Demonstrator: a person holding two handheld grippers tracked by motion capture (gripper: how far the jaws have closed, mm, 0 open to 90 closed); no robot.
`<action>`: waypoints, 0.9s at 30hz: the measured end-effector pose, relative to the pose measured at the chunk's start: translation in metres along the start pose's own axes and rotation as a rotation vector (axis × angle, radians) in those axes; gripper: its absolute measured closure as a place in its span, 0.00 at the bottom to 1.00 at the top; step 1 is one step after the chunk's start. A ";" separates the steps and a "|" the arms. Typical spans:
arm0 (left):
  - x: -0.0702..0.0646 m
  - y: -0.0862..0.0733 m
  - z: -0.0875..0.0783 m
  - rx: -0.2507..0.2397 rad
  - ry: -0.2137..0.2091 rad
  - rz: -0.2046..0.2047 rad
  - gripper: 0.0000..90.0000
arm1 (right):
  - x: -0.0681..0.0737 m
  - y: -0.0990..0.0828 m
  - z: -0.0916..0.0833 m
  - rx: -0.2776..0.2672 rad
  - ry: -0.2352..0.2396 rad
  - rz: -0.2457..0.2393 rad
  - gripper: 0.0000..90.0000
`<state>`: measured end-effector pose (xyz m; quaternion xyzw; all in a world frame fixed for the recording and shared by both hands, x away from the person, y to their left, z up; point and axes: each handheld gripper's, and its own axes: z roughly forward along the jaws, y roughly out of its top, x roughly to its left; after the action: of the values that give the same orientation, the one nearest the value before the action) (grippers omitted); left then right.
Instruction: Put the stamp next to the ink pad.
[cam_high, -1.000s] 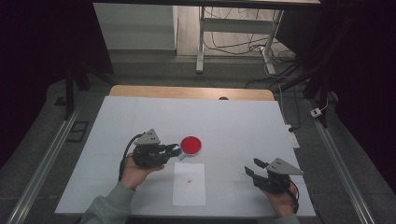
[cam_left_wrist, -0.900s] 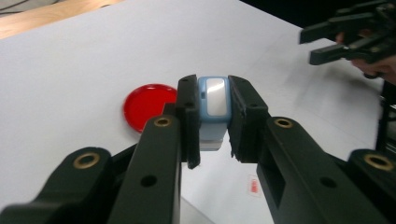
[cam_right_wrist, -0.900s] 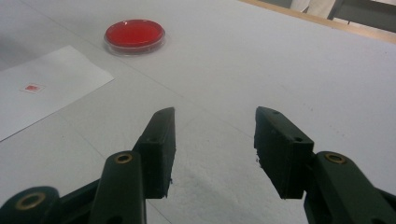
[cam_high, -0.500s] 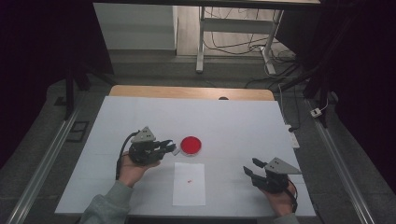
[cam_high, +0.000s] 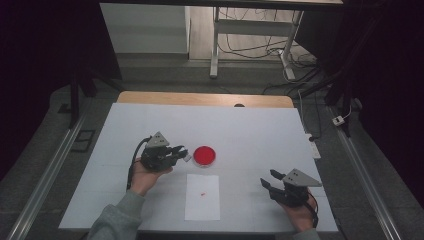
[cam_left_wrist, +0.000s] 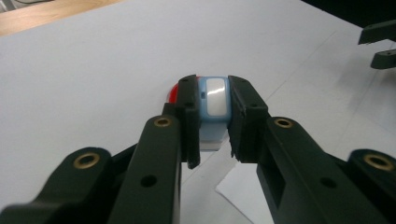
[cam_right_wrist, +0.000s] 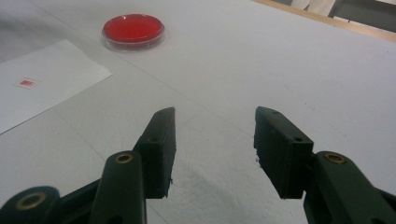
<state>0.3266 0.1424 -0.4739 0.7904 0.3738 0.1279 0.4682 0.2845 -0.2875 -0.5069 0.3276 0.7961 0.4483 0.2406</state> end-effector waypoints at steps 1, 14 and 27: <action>0.001 0.000 0.001 0.001 0.006 -0.002 0.84 | 0.000 0.000 0.000 0.003 0.001 -0.001 0.53; 0.017 -0.001 0.020 0.049 0.052 -0.011 0.84 | 0.000 -0.001 0.001 0.010 0.004 -0.004 0.53; 0.028 -0.008 0.039 0.133 0.097 0.004 0.84 | 0.000 -0.003 0.003 0.023 0.004 -0.008 0.53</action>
<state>0.3640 0.1394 -0.5052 0.8134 0.4021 0.1421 0.3957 0.2855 -0.2869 -0.5107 0.3264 0.8030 0.4387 0.2372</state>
